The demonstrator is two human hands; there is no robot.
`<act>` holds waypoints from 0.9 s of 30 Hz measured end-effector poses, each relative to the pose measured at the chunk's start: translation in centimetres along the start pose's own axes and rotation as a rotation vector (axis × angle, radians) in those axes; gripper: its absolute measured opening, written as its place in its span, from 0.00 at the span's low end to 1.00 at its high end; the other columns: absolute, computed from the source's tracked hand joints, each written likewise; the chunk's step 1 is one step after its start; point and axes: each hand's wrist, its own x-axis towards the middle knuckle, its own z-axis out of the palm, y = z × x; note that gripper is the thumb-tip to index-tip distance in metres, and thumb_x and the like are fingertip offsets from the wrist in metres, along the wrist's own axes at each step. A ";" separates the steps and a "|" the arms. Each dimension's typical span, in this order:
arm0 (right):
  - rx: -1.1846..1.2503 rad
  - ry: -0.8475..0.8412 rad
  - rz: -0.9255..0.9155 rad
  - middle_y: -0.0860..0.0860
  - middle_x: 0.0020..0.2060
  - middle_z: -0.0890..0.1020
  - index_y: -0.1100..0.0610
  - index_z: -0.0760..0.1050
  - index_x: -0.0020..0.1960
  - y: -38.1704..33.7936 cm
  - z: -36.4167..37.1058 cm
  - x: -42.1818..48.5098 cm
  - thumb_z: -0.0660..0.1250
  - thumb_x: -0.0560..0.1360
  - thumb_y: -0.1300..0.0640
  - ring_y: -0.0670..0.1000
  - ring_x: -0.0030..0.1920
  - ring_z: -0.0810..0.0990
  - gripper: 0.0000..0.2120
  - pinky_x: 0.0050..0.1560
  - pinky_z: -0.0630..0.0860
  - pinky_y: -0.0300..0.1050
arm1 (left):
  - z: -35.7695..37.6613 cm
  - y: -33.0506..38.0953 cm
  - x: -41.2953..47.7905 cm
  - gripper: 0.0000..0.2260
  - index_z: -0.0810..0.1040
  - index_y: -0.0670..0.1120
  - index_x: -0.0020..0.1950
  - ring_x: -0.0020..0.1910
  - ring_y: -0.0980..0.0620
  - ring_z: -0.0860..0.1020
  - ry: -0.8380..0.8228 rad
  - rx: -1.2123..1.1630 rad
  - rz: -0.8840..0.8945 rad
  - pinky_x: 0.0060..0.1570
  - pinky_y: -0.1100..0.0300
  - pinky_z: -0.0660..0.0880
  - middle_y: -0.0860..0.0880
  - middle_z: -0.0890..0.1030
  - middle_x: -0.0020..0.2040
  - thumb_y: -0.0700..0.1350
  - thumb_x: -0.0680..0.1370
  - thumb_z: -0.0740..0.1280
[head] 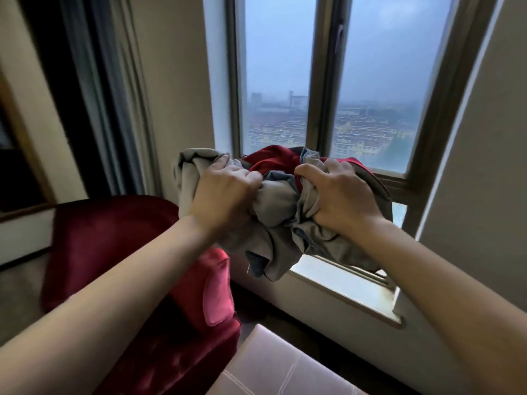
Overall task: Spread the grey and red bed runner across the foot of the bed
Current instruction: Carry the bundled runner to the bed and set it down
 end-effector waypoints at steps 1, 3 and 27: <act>0.013 0.004 -0.020 0.56 0.50 0.73 0.43 0.67 0.63 -1.3 0.2 0.5 0.70 0.65 0.58 0.61 0.51 0.72 0.29 0.40 0.72 0.50 | -0.6 -1.1 -0.9 0.11 0.76 0.45 0.39 0.42 0.42 0.81 -0.003 0.026 -0.017 0.65 0.49 0.66 0.45 0.82 0.37 0.50 0.63 0.65; 0.042 0.010 -0.059 0.56 0.49 0.73 0.43 0.67 0.63 -4.0 0.7 1.4 0.70 0.64 0.58 0.62 0.51 0.72 0.30 0.40 0.73 0.50 | -1.9 -3.2 -2.6 0.10 0.76 0.44 0.38 0.40 0.42 0.81 0.004 0.066 -0.047 0.64 0.48 0.68 0.45 0.82 0.35 0.47 0.62 0.68; 0.387 0.042 -0.491 0.54 0.52 0.72 0.42 0.67 0.66 -42.7 -0.2 5.6 0.70 0.64 0.59 0.59 0.51 0.71 0.33 0.34 0.65 0.44 | -23.1 -25.1 -28.3 0.04 0.77 0.41 0.41 0.39 0.40 0.78 -0.165 0.557 -0.384 0.67 0.44 0.65 0.41 0.80 0.35 0.37 0.67 0.65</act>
